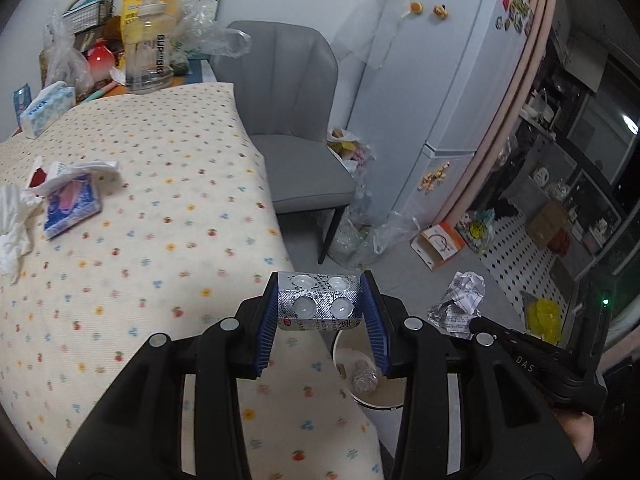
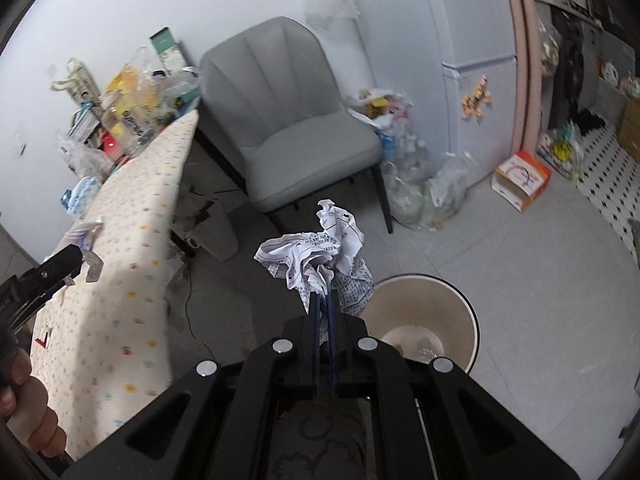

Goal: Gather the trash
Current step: 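Carry the blister pack and paper ball over the white bin with both tools, then open both tools to drop the blister pack and paper ball into the bin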

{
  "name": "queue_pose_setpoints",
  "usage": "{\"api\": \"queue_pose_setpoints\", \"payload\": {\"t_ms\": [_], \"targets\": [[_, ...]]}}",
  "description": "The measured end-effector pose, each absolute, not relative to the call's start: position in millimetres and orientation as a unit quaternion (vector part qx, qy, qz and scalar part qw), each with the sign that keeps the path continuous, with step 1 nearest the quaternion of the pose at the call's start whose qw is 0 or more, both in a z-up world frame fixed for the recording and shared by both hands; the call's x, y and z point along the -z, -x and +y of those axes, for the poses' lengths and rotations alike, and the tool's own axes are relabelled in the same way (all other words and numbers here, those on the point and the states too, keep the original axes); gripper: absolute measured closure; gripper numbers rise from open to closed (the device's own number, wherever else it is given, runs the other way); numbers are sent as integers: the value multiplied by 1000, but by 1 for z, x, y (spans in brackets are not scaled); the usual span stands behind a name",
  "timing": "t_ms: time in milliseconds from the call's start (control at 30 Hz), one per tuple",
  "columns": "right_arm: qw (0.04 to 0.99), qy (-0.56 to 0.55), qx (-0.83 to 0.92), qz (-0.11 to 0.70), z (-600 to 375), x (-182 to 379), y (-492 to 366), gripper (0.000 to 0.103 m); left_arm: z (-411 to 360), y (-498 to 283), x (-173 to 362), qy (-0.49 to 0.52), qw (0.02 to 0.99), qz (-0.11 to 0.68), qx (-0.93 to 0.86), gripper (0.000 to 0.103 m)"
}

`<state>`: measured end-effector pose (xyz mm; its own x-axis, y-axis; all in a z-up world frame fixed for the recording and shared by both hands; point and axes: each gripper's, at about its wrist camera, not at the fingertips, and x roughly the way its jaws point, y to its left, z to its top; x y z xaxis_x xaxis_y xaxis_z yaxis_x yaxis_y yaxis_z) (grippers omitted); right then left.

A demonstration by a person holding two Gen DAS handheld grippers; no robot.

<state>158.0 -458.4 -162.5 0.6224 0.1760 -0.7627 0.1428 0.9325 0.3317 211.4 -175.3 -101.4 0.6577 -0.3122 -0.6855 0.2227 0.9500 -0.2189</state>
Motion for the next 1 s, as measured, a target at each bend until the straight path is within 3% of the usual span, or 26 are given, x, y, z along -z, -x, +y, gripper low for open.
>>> {"api": "queue_pose_setpoints", "payload": {"t_ms": [300, 333, 367, 433, 667, 933, 1000], "targets": [[861, -225, 9, 456, -491, 220, -170, 91, -218, -225, 118, 37, 895, 410, 170, 63], [855, -235, 8, 462, -495, 227, -172, 84, -222, -225, 119, 33, 895, 411, 172, 63], [850, -245, 10, 467, -500, 236, -175, 68, -225, -227, 120, 29, 894, 412, 175, 63], [849, -251, 18, 465, -506, 243, -172, 52, -232, -228, 121, 21, 892, 414, 179, 63], [849, -260, 43, 458, -529, 241, -151, 52, -261, -233, 127, 5, 884, 424, 196, 63], [860, -267, 93, 425, -572, 206, -118, 42, -324, -239, 140, -14, 861, 443, 248, 63], [862, -270, 102, 417, -583, 199, -109, 41, -336, -241, 142, -11, 858, 444, 257, 54]]}}
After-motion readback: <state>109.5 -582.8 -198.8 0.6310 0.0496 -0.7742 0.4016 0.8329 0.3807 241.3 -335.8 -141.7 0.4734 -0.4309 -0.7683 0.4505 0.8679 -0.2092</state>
